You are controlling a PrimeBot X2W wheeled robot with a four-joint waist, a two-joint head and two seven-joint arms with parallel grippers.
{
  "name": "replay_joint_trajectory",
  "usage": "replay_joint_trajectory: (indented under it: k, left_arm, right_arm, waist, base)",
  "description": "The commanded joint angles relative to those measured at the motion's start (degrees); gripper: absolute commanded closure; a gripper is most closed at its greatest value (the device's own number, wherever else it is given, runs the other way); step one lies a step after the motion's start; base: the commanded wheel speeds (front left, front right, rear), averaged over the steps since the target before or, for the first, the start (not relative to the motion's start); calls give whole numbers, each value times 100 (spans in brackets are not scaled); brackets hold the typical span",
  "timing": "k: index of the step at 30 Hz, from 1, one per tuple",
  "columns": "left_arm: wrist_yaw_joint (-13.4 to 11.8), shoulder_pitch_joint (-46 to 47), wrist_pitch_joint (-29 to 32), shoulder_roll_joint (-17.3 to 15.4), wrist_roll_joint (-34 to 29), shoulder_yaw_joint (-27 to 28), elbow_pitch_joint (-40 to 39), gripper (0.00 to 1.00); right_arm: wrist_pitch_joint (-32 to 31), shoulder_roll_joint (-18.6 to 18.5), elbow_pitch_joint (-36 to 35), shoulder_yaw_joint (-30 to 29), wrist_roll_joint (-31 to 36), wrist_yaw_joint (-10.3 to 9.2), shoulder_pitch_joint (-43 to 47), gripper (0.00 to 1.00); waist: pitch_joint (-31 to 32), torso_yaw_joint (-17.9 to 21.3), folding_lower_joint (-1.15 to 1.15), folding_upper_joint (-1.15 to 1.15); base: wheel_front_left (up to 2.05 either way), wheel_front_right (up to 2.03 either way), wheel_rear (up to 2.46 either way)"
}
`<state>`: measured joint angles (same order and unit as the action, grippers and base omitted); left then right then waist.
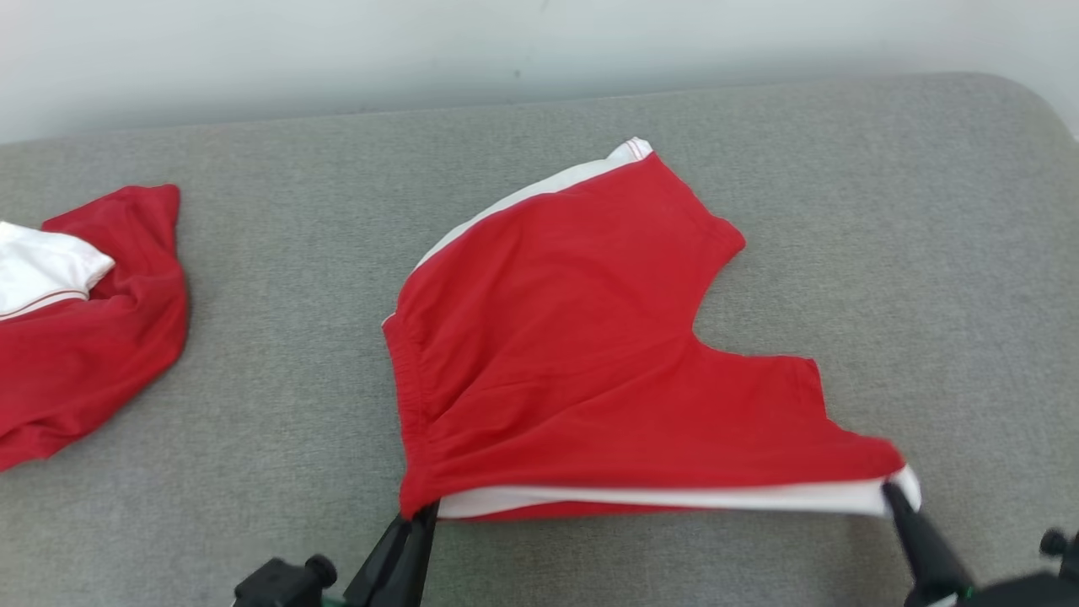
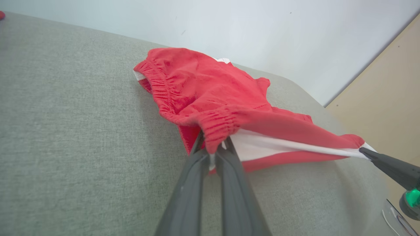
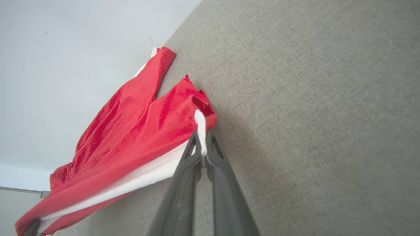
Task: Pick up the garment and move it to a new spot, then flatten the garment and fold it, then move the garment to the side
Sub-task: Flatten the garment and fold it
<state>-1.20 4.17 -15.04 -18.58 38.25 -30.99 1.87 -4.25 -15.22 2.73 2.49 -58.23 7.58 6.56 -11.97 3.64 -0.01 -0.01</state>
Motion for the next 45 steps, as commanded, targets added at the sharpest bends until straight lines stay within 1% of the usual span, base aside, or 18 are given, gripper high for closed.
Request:
replay_joint_trajectory:
  k: [1,3,8,10,14,17,23,27,31,35,36,37,38,39,40,42,45]
  left_arm:
    - [21,87,-21,-11,-68,19,-8,100]
    - [123,218,-21,22,-151,39,-3,100]
    - [310,668,-17,137,-265,-41,208,100]
    - [369,894,-13,185,-293,-57,330,100]
    - [474,1378,-4,372,-322,-78,612,100]
    - [502,1778,-9,545,-313,13,917,100]
    - [600,2644,-17,895,-427,150,1653,100]
    - [633,3127,-17,1104,-585,254,2116,100]
    - [705,3517,-18,1285,-667,293,2511,100]
    - [753,3814,-19,1411,-778,336,2833,100]
    - [765,3863,-19,1431,-824,351,2894,100]
    - [764,3896,-19,1448,-854,365,2950,96]
    - [764,3896,-19,1448,-854,365,2950,96]
    - [761,3925,-19,1461,-915,370,3007,53]
    - [772,3945,-19,1473,-980,379,3022,0]
    - [789,3840,-19,1501,-998,484,2951,0]
    - [802,3567,-19,1515,-1208,638,2793,0]
  right_arm:
    - [-30,-22,-17,-97,64,-17,-157,100]
    - [-157,54,-56,-202,141,-16,-435,100]
    - [-473,102,15,-437,331,-16,-1246,100]
    - [-618,154,165,-502,383,-16,-1664,100]
    - [-849,153,685,-480,668,-15,-2594,100]
    - [-889,181,1238,-505,844,-15,-3347,100]
    - [-860,273,2691,-498,1225,-15,-4880,100]
    - [-651,262,3650,-390,1575,-16,-5799,100]
    - [-444,259,4486,-211,1863,-16,-6473,100]
    - [-227,263,5130,-12,2098,-16,-6928,100]
    - [-150,264,5258,18,2121,-16,-7004,78]
    - [-82,275,5366,54,2133,-16,-7081,0]
    - [-82,275,5366,54,2133,-16,-7081,0]
    - [-39,310,5437,117,2129,-16,-7125,0]
    - [1,337,5480,192,2097,-16,-7147,0]
    - [121,276,5485,393,2104,-16,-7107,0]
    - [221,163,5418,682,1969,-16,-6877,0]
  waist:
    - [30,-62,1,1]
    - [37,-119,1,1]
    - [30,-309,1,1]
    - [-21,-376,1,1]
    - [-194,-508,1,1]
    - [-392,-637,1,1]
    - [-771,-892,1,1]
    - [-1014,-996,1,1]
    - [-1217,-1121,1,1]
    - [-1382,-1176,1,1]
    - [-1401,-1182,1,1]
    - [-1413,-1186,1,1]
    - [-1413,-1186,1,1]
    - [-1416,-1184,1,1]
    - [-1410,-1172,1,1]
    - [-1366,-1120,1,1]
    - [-1244,-1039,1,1]
  base:
    - [0,0,0]
    - [0,0,0]
    - [0,0,0]
    - [0,0,0]
    - [0,0,0]
    - [0,0,0]
    - [0,0,0]
    - [0,0,0]
    - [0,0,0]
    - [0,0,0]
    - [0,0,0]
    - [0,0,0]
    - [0,0,0]
    - [0,0,0]
    - [0,0,0]
    - [0,0,0]
    - [0,0,0]
